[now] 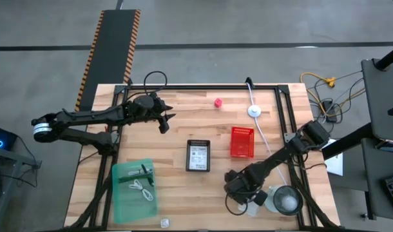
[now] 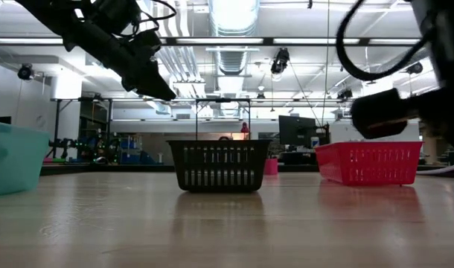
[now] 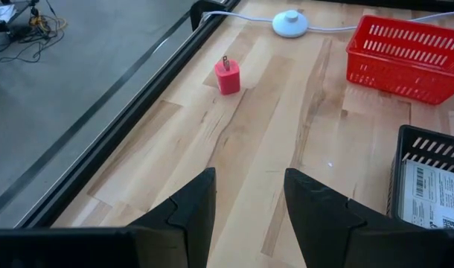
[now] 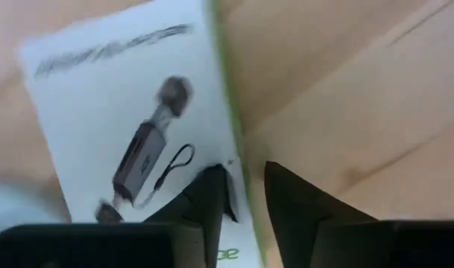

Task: Pick and place items into bin
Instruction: Put the white card reader box into the black bin

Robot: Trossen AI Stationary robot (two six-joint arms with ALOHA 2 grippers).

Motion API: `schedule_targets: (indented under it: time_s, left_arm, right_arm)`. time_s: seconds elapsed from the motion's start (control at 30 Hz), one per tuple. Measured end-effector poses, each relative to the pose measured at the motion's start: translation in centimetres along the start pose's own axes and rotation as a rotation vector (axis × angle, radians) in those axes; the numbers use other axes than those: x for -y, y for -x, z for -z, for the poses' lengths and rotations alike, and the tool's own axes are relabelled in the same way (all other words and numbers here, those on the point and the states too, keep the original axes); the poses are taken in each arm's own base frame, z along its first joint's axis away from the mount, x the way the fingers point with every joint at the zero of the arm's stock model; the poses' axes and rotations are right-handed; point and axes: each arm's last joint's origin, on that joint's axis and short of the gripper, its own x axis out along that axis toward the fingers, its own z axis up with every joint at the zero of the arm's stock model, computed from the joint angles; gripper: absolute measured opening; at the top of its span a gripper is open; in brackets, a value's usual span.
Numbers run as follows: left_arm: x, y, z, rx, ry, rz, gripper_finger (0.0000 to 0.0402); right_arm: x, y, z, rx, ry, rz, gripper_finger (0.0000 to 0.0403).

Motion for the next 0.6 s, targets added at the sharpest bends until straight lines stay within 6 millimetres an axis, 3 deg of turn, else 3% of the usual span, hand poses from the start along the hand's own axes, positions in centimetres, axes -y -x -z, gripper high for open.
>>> schedule_targets:
  time_s: [0.3,0.6]
  left_arm:
    - [0.0,0.0,0.0,0.0,0.0,0.0,0.0144]
    - [0.0,-0.4,0.2,-0.017,-0.002,0.001,0.0144]
  right_arm:
    - [1.2,0.2,-0.1,0.034,-0.184,0.071,0.0016]
    - [1.7,0.4,-0.1,0.041,-0.176,0.16,0.0009]
